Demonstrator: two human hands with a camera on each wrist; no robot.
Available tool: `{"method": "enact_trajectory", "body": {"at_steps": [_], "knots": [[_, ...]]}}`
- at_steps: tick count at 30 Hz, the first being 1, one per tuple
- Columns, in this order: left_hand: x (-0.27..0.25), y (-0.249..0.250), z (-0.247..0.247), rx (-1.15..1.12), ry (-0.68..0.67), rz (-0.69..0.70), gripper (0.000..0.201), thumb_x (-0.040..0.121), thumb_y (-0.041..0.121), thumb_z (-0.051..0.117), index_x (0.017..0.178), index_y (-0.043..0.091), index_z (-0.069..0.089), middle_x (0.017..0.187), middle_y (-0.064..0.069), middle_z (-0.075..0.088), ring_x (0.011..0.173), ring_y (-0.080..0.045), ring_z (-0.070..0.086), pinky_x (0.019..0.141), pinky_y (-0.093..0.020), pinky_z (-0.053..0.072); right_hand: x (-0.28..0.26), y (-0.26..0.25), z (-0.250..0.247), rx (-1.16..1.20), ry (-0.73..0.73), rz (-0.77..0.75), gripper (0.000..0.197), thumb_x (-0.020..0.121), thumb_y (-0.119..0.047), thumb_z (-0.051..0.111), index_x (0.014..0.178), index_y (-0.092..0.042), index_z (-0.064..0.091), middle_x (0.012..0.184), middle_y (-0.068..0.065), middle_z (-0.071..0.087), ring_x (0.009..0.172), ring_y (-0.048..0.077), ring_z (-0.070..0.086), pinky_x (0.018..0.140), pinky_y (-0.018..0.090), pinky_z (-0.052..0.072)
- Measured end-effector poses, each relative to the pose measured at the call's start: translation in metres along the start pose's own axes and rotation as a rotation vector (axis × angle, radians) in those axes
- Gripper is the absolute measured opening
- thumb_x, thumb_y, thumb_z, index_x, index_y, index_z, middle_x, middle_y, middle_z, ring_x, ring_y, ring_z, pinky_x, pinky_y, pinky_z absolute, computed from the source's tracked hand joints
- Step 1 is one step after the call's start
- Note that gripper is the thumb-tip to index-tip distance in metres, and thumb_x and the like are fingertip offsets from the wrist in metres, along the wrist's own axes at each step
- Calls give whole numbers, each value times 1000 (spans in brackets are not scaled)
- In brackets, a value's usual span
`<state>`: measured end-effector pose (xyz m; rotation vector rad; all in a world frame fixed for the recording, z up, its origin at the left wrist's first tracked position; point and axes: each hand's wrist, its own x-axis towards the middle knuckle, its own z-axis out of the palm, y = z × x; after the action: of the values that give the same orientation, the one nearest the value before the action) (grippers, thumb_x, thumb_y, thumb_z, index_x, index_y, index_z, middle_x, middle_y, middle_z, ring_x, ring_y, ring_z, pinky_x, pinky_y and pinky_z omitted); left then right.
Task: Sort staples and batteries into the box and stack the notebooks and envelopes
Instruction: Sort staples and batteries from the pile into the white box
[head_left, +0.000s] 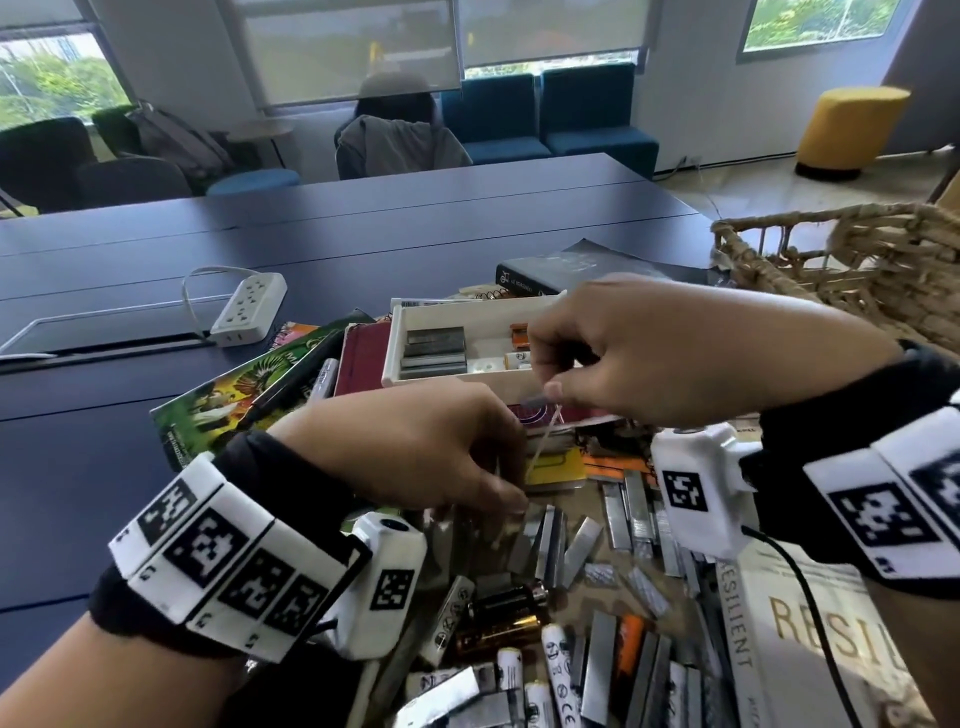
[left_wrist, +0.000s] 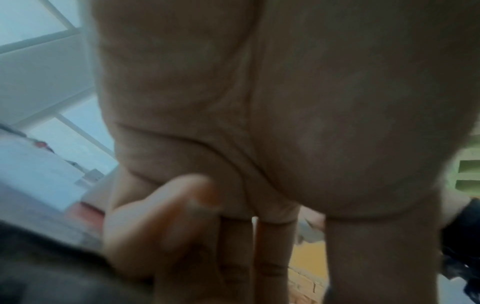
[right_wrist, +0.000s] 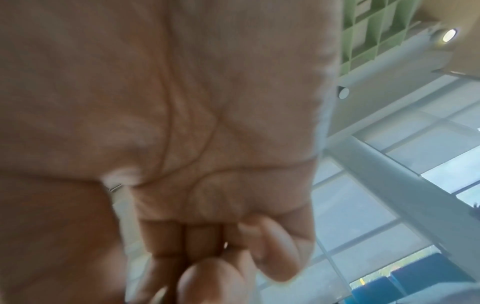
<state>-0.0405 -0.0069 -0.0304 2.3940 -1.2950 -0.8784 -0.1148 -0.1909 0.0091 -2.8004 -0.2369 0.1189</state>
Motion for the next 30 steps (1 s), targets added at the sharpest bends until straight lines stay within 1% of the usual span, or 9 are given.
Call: {"method": "enact_trajectory", "body": {"at_steps": [2, 4, 7, 11, 14, 17, 23, 26, 30], "knots": [[3, -1, 4, 28, 36, 15, 8, 92, 36, 73, 92, 29, 72, 80, 15, 74, 68, -1, 67, 65, -20, 52, 3, 0, 0, 39, 97, -25, 16, 98, -29, 62, 82, -29, 63, 75, -12, 63, 68, -1, 56, 60, 19, 36], [5, 0, 7, 6, 32, 22, 8, 92, 35, 73, 93, 27, 73, 81, 15, 75, 69, 1, 68, 64, -17, 51, 8, 1, 4, 119, 209, -36, 14, 100, -26, 59, 87, -27, 63, 80, -11, 63, 67, -4, 56, 59, 16, 37], [6, 0, 9, 65, 29, 34, 10, 94, 33, 72, 93, 24, 76, 82, 11, 75, 69, -1, 69, 65, -19, 54, 17, -1, 13, 221, 338, -45, 10, 102, -19, 57, 93, -19, 62, 78, -10, 60, 61, -14, 51, 54, 9, 39], [7, 7, 13, 120, -38, 33, 17, 96, 32, 68, 86, 19, 74, 76, 6, 76, 66, -8, 72, 69, -30, 60, 23, -4, 22, 261, 421, -73, 8, 100, -15, 58, 93, -15, 63, 73, -11, 56, 61, -14, 49, 58, 7, 38], [8, 9, 14, 164, -18, 19, 17, 94, 29, 69, 81, 19, 72, 72, 5, 75, 62, -8, 71, 68, -34, 61, 26, -4, 25, 264, 433, -73, 7, 99, -15, 59, 94, -14, 64, 76, -10, 58, 61, -14, 48, 58, 9, 38], [9, 13, 17, 267, 46, 27, 23, 90, 30, 71, 68, 26, 64, 66, 6, 69, 58, -7, 65, 65, -32, 59, 27, -1, 26, 266, 440, -59, 8, 99, -16, 59, 93, -15, 64, 76, -10, 60, 63, -11, 49, 57, 10, 37], [11, 11, 18, 392, 104, -11, 18, 86, 36, 69, 79, 20, 64, 71, 3, 62, 66, -18, 63, 67, -35, 57, 27, 2, 26, 253, 435, -33, 9, 99, -19, 60, 91, -18, 63, 78, -11, 60, 64, 2, 48, 59, 11, 37], [10, 9, 17, 387, 133, -31, 22, 88, 38, 69, 78, 19, 63, 70, 4, 61, 65, -17, 63, 65, -34, 57, 26, 2, 26, 253, 435, -34, 10, 99, -18, 61, 89, -19, 62, 75, -11, 58, 63, 0, 48, 59, 11, 39], [10, 8, 14, 374, 159, -34, 20, 88, 42, 72, 85, 22, 69, 73, 6, 65, 66, -10, 62, 64, -31, 54, 27, 2, 27, 259, 436, -34, 10, 98, -19, 62, 88, -20, 63, 73, -12, 58, 63, 1, 49, 58, 11, 38]]}}
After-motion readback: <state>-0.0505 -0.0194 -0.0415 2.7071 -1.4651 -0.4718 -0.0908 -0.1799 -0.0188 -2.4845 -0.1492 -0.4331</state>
